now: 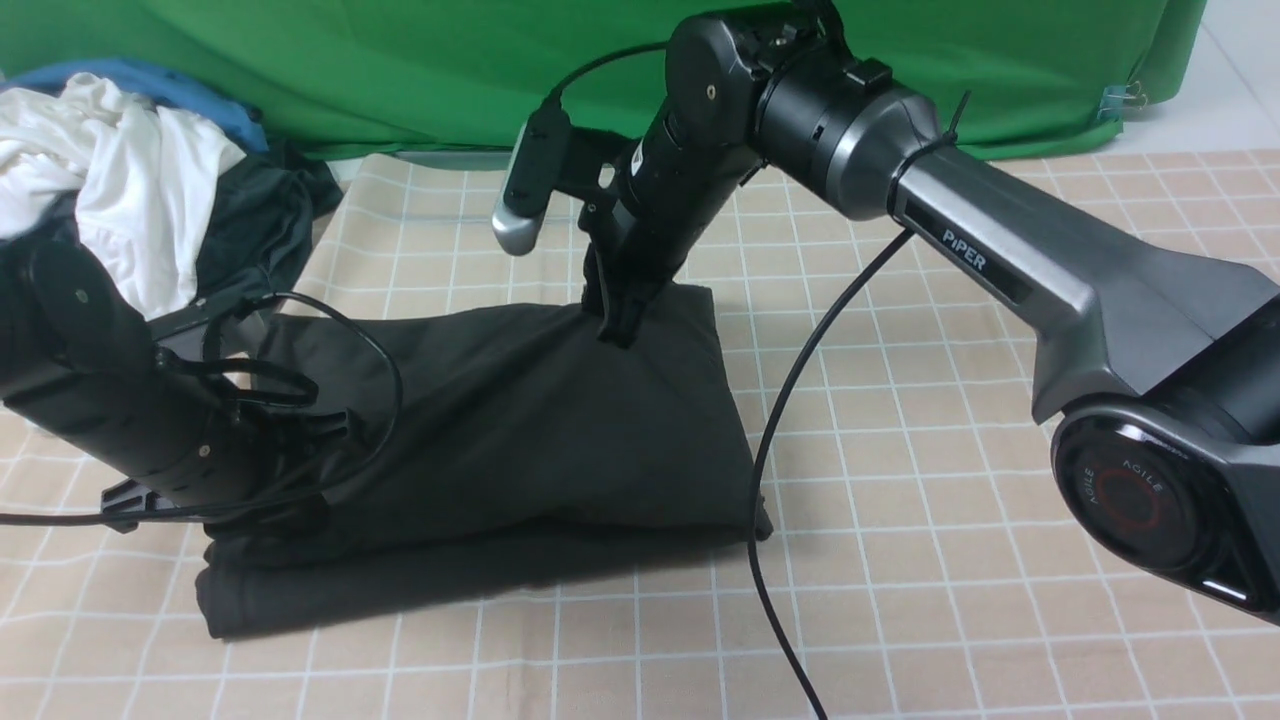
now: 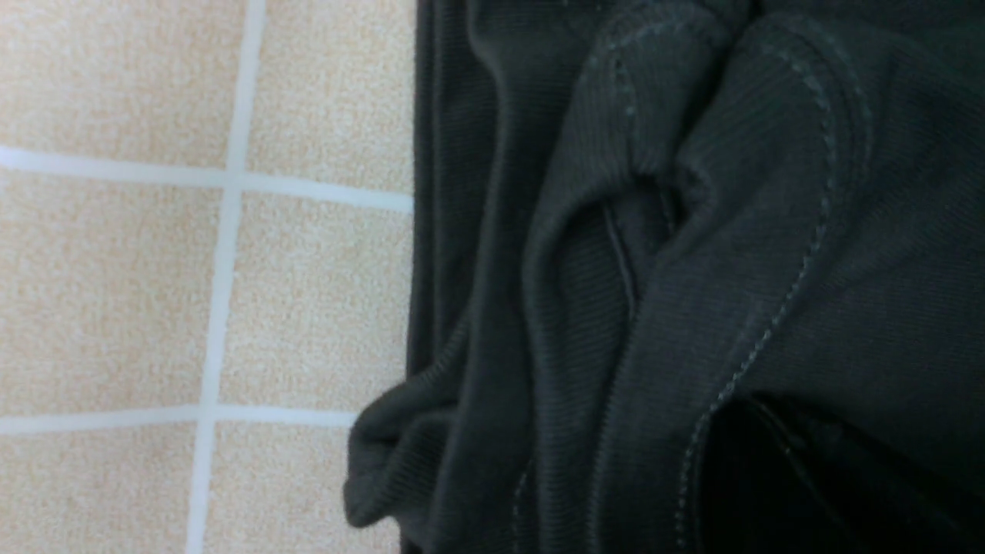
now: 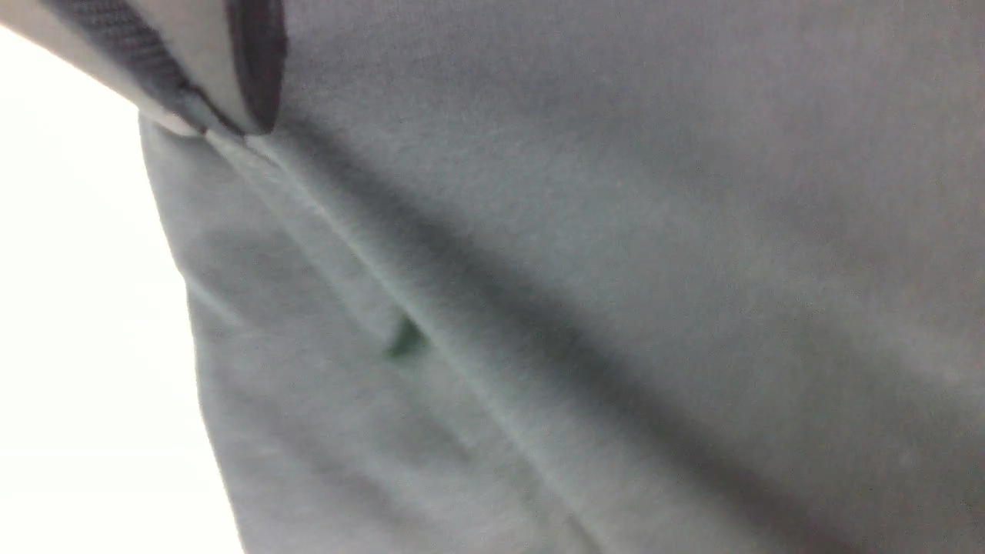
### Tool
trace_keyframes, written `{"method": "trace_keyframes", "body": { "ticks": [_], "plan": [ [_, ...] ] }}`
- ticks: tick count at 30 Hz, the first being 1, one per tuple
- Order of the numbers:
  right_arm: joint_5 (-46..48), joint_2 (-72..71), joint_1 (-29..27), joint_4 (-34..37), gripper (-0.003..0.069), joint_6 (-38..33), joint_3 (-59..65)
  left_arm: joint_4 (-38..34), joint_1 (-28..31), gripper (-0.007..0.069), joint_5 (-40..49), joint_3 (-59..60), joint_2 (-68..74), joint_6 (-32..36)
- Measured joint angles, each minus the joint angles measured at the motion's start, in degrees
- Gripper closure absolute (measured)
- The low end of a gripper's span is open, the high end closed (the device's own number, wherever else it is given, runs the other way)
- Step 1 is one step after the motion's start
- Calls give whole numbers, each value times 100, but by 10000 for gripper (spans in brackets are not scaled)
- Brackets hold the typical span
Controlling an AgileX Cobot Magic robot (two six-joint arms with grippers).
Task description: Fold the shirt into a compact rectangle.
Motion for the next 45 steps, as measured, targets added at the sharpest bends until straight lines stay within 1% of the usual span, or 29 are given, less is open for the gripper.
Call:
{"method": "trace_keyframes", "body": {
  "ticks": [5,11,13,15,17,19,20,21,22,23,24,26,28,29,30,31,32,33,35,39,41,44,45],
  "plan": [
    [-347,0,-30,0,610,69,0,-48,0,606,0,0,0,5],
    [-383,85,-30,-5,610,152,-2,-57,0,606,0,0,0,6],
    [-399,105,-30,-10,594,271,-2,-57,0,606,-24,0,-14,6],
    [-448,105,-30,-34,551,392,-2,-49,0,606,-56,0,-106,11],
    [-491,56,-37,-89,424,708,-2,-40,0,606,-152,0,-351,11],
    [-448,-18,-43,-110,318,952,-2,-40,0,606,-207,0,-543,11],
    [-402,-62,-45,-119,279,1023,-2,-40,0,606,-224,0,-613,11],
    [-233,-192,-50,-178,207,1186,-2,-40,0,606,-227,0,-759,-9],
    [-89,-300,-50,-254,174,1338,-2,-36,0,606,-227,0,-833,-51],
    [79,-411,-50,-336,157,1499,-9,-36,0,606,-227,0,-877,-78],
    [274,-521,-50,-427,155,1647,-14,-42,0,606,-240,0,-903,-106],
    [621,-692,-64,-572,188,1886,-21,-74,0,606,-305,0,-879,-120],
    [785,-807,-101,-640,259,2070,-21,-135,0,606,-322,-45,-787,-49],
    [820,-844,-136,-650,324,2187,-21,-155,0,606,-312,-83,-742,-8],
    [855,-885,-180,-666,419,2338,-15,-198,0,606,-229,-218,-617,24],
    [868,-913,-211,-671,486,2456,0,-212,0,606,-182,-316,-541,31],
    [874,-968,-253,-677,548,2599,51,-206,0,606,-95,-447,-447,36],
    [879,-1014,-293,-684,585,2692,112,-166,0,606,-22,-554,-379,30],
    [884,-1179,-389,-688,615,2791,357,84,0,606,173,-778,-267,-122],
    [890,-1649,-569,-715,620,2743,1105,684,0,603,352,-935,-228,-535],
    [896,-1855,-640,-715,620,2738,1431,852,0,596,377,-940,-228,-640],
    [919,-2131,-768,-709,620,2722,1913,1009,0,526,279,-940,-217,-698],
    [926,-2175,-791,-709,620,2716,1990,1029,0,512,250,-940,-217,-705]
  ]
}}
